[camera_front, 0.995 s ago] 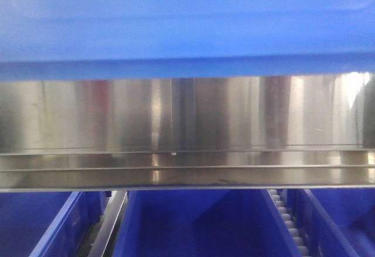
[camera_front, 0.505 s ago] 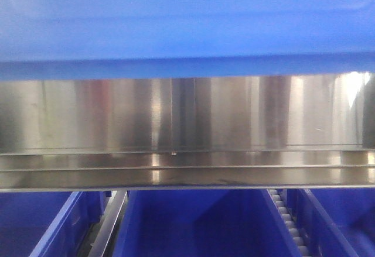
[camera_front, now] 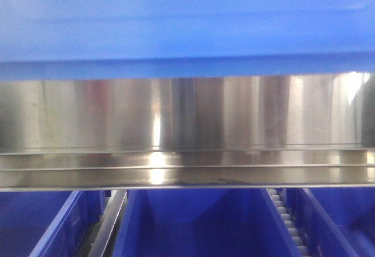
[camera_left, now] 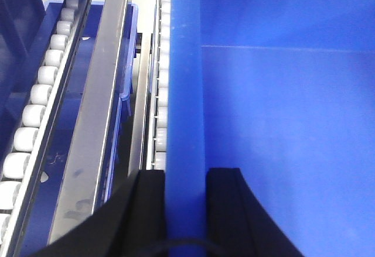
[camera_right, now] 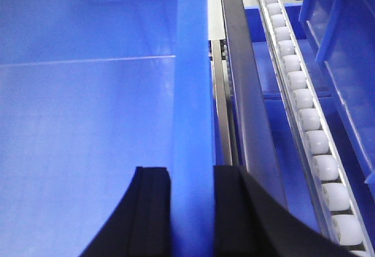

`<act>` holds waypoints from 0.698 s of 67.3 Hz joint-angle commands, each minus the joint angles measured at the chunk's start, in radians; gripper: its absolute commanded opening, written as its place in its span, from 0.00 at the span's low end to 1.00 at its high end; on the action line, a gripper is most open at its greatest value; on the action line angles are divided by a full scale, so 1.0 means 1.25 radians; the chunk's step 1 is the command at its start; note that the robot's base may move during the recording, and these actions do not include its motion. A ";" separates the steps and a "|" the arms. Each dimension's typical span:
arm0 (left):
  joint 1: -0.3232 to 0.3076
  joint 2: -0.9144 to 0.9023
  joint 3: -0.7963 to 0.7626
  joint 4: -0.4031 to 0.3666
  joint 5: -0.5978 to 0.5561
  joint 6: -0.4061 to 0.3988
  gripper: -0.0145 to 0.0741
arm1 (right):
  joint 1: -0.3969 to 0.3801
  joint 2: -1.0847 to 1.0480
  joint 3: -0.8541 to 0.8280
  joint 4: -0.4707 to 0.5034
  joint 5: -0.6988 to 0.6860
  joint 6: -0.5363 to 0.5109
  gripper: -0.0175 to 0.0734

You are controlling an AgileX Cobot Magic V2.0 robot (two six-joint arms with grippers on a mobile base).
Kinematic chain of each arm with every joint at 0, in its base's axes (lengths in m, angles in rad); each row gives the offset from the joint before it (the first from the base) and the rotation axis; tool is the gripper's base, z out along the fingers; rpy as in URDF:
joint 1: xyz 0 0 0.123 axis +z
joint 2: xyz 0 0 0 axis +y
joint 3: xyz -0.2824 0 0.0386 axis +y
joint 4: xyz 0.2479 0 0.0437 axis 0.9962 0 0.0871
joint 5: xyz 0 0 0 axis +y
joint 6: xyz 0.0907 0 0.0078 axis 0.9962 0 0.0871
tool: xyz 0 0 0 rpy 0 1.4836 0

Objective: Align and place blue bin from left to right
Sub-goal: 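Lift the gripped blue bin off the roller shelf with both grippers, then hold the blue bin raised with both grippers while backing away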

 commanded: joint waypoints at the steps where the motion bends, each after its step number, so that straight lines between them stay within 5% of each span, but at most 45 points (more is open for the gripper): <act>1: -0.007 -0.015 -0.009 0.033 -0.047 -0.005 0.04 | 0.003 -0.012 -0.006 -0.042 -0.058 -0.004 0.11; 47: -0.007 -0.013 -0.009 0.033 -0.047 -0.005 0.04 | 0.003 -0.012 -0.006 -0.042 -0.074 -0.004 0.11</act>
